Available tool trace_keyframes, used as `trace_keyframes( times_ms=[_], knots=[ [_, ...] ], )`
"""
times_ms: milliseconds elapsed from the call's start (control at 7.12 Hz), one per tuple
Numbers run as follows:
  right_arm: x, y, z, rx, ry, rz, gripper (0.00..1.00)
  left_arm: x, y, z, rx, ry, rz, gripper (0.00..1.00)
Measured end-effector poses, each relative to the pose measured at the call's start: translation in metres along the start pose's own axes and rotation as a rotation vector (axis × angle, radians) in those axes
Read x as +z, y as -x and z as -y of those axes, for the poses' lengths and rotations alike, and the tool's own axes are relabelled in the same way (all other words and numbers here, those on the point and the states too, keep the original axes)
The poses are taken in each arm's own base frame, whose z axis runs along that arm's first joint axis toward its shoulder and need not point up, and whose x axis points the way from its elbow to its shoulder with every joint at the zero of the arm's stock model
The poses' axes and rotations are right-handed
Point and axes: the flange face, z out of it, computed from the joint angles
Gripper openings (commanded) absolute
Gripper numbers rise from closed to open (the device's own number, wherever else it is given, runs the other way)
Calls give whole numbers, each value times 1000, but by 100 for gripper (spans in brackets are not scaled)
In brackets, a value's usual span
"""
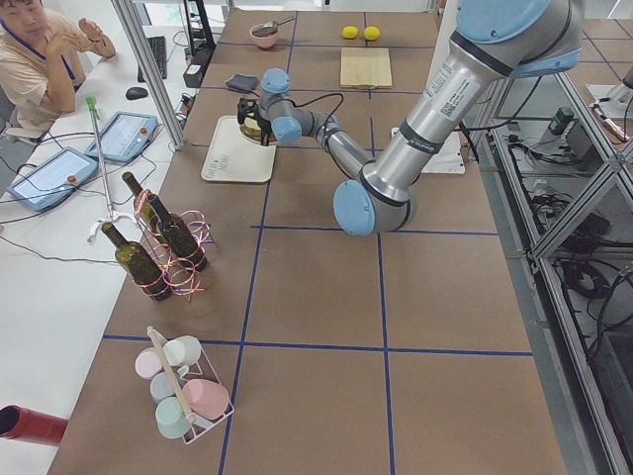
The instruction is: Make sandwich and place on tray
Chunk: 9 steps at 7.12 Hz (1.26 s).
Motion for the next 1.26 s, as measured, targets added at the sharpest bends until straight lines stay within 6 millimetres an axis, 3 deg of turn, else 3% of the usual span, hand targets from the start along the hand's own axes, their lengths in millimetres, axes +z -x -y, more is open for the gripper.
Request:
trace_keyframes(
  times_ms=[140, 421, 561, 842, 1123, 1263],
  knots=[
    [-1, -1, -1, 2, -1, 0, 100, 23, -6, 24, 3, -6, 4, 0],
    [-2, -3, -3, 7, -4, -1, 100, 58, -13, 44, 7, -15, 7, 0],
    [-2, -3, -3, 8, -3, -1, 100, 68, -14, 43, 11, -27, 13, 47],
    [0, -4, -4, 11, -1, -1, 100, 76, -14, 40, 23, -44, 10, 100],
    [1, -6, -5, 16, 2, -2, 100, 72, -10, 41, 65, -59, 8, 100],
    [1, -6, -4, 23, 2, -3, 100, 59, -2, 44, 92, -78, 4, 100]
  ],
)
